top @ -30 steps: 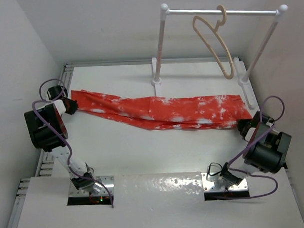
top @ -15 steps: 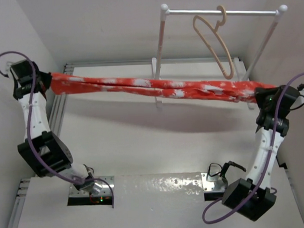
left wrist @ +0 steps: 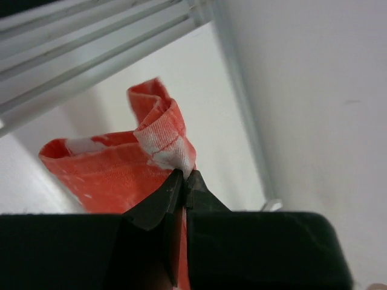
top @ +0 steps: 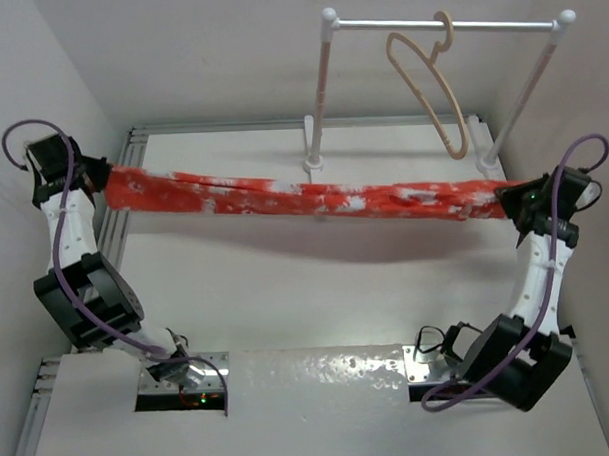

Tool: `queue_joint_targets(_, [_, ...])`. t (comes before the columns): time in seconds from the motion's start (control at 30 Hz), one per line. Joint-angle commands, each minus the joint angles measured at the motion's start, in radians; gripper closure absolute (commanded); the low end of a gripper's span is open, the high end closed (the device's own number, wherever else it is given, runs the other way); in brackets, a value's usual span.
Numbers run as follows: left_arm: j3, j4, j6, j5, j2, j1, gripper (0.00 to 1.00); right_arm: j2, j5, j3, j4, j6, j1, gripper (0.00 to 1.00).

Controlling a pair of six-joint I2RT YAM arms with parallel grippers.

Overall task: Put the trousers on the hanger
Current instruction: Fold the trousers at the center of the board.

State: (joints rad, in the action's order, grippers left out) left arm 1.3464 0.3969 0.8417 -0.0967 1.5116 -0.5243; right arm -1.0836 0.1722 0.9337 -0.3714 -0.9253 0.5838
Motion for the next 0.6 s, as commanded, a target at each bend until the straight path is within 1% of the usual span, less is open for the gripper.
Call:
queue_joint_targets(0.0, [-0.093, -0.170, 0.005, 0.005, 0.042, -0.034, 1.00, -0.097, 0.059, 0.021, 0.157, -0.050, 0.021, 1.00])
queue_joint_targets(0.03, [-0.076, -0.168, 0.013, -0.011, 0.053, -0.033, 1.00, -0.134, 0.059, 0.022, 0.116, -0.050, 0.019, 1.00])
queue_joint_targets(0.07, [-0.047, -0.161, 0.023, -0.032, 0.065, -0.032, 1.00, -0.162, 0.070, 0.122, 0.097, -0.055, 0.017, 1.00])
queue_joint_targets(0.1, [0.030, -0.123, 0.028, -0.061, 0.076, -0.031, 1.00, -0.189, 0.076, 0.161, 0.103, -0.067, 0.016, 1.00])
queue_joint_targets(0.13, [0.068, -0.101, 0.031, -0.063, 0.073, -0.031, 1.00, -0.200, 0.078, 0.244, 0.094, -0.081, 0.016, 1.00])
queue_joint_targets(0.17, [0.135, -0.080, 0.031, -0.063, 0.047, -0.032, 1.00, -0.208, 0.063, 0.293, 0.039, -0.078, 0.014, 1.00])
queue_joint_targets(0.2, [0.135, -0.057, 0.028, -0.054, 0.047, -0.032, 1.00, -0.216, 0.056, 0.345, 0.013, -0.072, 0.014, 1.00])
queue_joint_targets(0.23, [0.201, -0.034, 0.027, -0.045, 0.023, -0.032, 1.00, -0.217, 0.052, 0.417, -0.010, -0.055, 0.014, 1.00])
queue_joint_targets(0.3, [0.215, -0.015, 0.054, -0.041, -0.023, -0.032, 1.00, -0.188, 0.017, 0.438, -0.047, -0.040, 0.017, 1.00])
queue_joint_targets(0.37, [0.172, -0.035, 0.062, -0.040, -0.053, -0.032, 1.00, -0.153, 0.003, 0.384, -0.040, -0.030, 0.016, 1.00])
queue_joint_targets(0.4, [0.102, -0.041, 0.065, -0.028, -0.080, -0.032, 1.00, -0.129, 0.000, 0.331, -0.023, -0.032, 0.017, 1.00])
queue_joint_targets(0.43, [0.058, -0.046, 0.066, -0.018, -0.093, -0.034, 1.00, -0.101, -0.007, 0.191, 0.004, -0.033, 0.017, 1.00])
queue_joint_targets(0.47, [-0.042, -0.070, 0.063, 0.003, -0.112, -0.039, 1.00, -0.043, -0.010, 0.113, 0.062, -0.040, 0.019, 1.00])
queue_joint_targets(0.5, [-0.102, -0.082, 0.063, 0.023, -0.123, -0.039, 1.00, -0.014, -0.013, -0.053, 0.096, -0.056, 0.017, 1.00])
queue_joint_targets(0.53, [-0.160, -0.122, 0.072, 0.050, -0.132, -0.042, 1.00, 0.038, -0.016, -0.138, 0.158, -0.069, 0.019, 1.00])
queue_joint_targets(0.57, [-0.279, -0.139, 0.077, 0.063, -0.143, -0.046, 1.00, 0.057, -0.025, -0.209, 0.175, -0.079, 0.017, 1.00])
